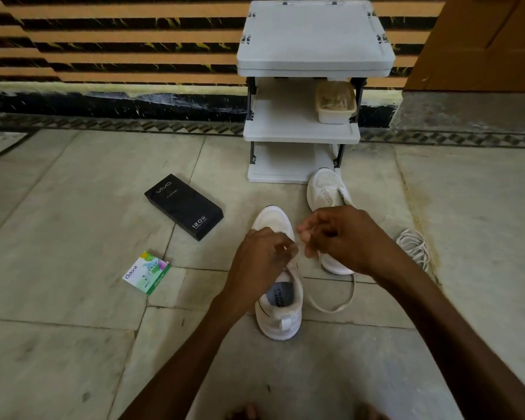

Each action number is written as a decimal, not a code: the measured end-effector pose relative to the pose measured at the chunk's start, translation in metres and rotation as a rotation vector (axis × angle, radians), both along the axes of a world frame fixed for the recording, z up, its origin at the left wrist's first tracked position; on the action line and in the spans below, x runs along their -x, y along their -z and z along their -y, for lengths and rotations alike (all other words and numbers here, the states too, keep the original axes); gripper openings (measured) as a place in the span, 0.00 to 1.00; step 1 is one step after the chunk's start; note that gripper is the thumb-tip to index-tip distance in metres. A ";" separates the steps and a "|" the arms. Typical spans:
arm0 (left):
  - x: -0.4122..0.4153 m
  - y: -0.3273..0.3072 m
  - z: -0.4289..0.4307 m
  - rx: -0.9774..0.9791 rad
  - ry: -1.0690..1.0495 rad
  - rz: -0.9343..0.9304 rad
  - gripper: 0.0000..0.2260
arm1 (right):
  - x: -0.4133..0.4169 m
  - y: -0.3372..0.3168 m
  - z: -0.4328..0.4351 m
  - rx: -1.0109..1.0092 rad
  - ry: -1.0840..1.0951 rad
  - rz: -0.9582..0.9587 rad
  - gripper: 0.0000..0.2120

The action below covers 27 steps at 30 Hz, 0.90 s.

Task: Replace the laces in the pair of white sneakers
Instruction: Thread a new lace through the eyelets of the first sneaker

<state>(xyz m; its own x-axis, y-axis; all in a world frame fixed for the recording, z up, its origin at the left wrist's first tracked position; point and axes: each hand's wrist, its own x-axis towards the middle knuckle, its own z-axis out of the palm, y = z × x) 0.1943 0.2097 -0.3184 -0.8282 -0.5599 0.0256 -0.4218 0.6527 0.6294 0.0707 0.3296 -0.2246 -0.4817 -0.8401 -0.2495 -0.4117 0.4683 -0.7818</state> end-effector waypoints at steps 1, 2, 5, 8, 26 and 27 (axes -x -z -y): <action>0.001 -0.006 0.003 -0.042 -0.039 -0.073 0.06 | 0.001 -0.003 -0.003 -0.023 -0.014 -0.056 0.05; 0.000 -0.011 0.007 -0.061 -0.071 -0.135 0.04 | 0.001 -0.003 -0.004 -0.061 -0.024 -0.098 0.05; 0.001 -0.024 0.019 -0.098 -0.132 -0.191 0.02 | -0.003 0.006 -0.010 -0.265 -0.095 -0.142 0.07; 0.004 -0.030 0.022 -0.114 -0.167 -0.208 0.03 | -0.012 0.021 -0.013 -0.417 -0.252 -0.249 0.02; -0.011 -0.017 0.012 -0.453 -0.187 -0.217 0.05 | -0.006 0.039 -0.007 0.216 0.296 0.562 0.02; -0.013 -0.016 0.010 -0.526 -0.160 -0.204 0.07 | -0.007 0.041 -0.007 0.239 0.330 0.586 0.03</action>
